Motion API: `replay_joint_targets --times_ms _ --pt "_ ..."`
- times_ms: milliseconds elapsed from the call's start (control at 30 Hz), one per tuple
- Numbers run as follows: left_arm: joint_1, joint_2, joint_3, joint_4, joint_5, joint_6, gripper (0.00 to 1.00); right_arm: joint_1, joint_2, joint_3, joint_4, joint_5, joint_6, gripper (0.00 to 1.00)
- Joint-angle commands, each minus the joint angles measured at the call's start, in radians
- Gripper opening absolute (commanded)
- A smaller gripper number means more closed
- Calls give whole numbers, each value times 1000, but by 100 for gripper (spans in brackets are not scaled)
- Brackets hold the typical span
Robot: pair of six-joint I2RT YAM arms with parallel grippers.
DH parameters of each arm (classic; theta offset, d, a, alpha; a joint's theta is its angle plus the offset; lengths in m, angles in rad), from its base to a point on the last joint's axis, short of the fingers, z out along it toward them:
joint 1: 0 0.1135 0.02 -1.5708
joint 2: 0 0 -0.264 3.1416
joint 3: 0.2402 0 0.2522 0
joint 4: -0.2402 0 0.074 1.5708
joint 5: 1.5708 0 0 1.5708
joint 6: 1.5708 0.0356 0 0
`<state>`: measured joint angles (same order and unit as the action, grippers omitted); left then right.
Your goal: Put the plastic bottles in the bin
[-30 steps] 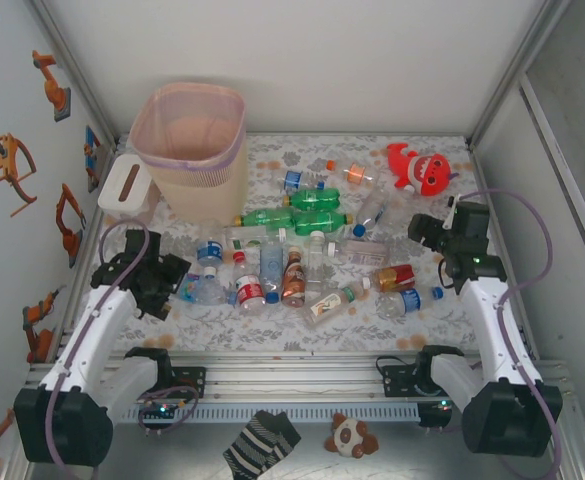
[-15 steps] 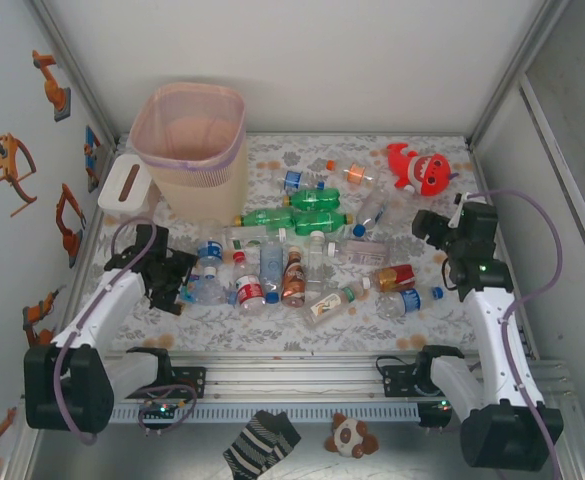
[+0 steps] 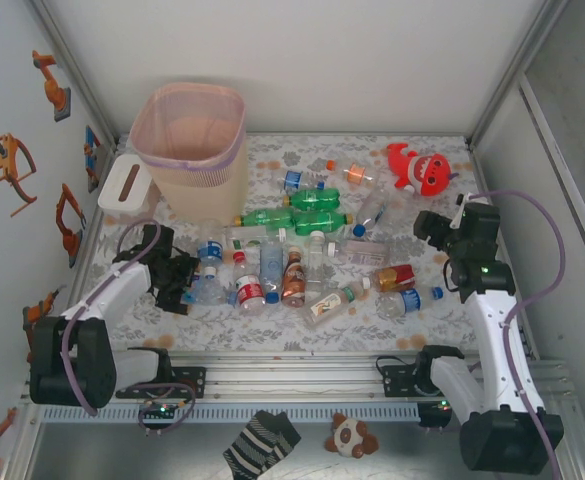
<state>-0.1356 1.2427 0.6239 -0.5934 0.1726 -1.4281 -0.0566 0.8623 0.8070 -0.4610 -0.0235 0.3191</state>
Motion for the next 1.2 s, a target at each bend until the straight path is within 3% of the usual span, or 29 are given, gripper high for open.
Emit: replay_joint_targets --times_ms 0,233,467,867,1167 --pt "7 32 -15 18 2 -29 89 0 -22 34 -13 22 14 87" --pt "5 85 -10 51 34 -23 84 0 -29 32 -23 16 20 86" --pt "7 39 -16 32 5 -29 79 0 -53 25 -38 10 32 86" --pt "12 -130 14 -96 -67 -2 68 1 -95 20 -71 8 34 85" --pt "30 -308 82 -199 -153 89 62 3 -100 37 -80 -1 28 85"
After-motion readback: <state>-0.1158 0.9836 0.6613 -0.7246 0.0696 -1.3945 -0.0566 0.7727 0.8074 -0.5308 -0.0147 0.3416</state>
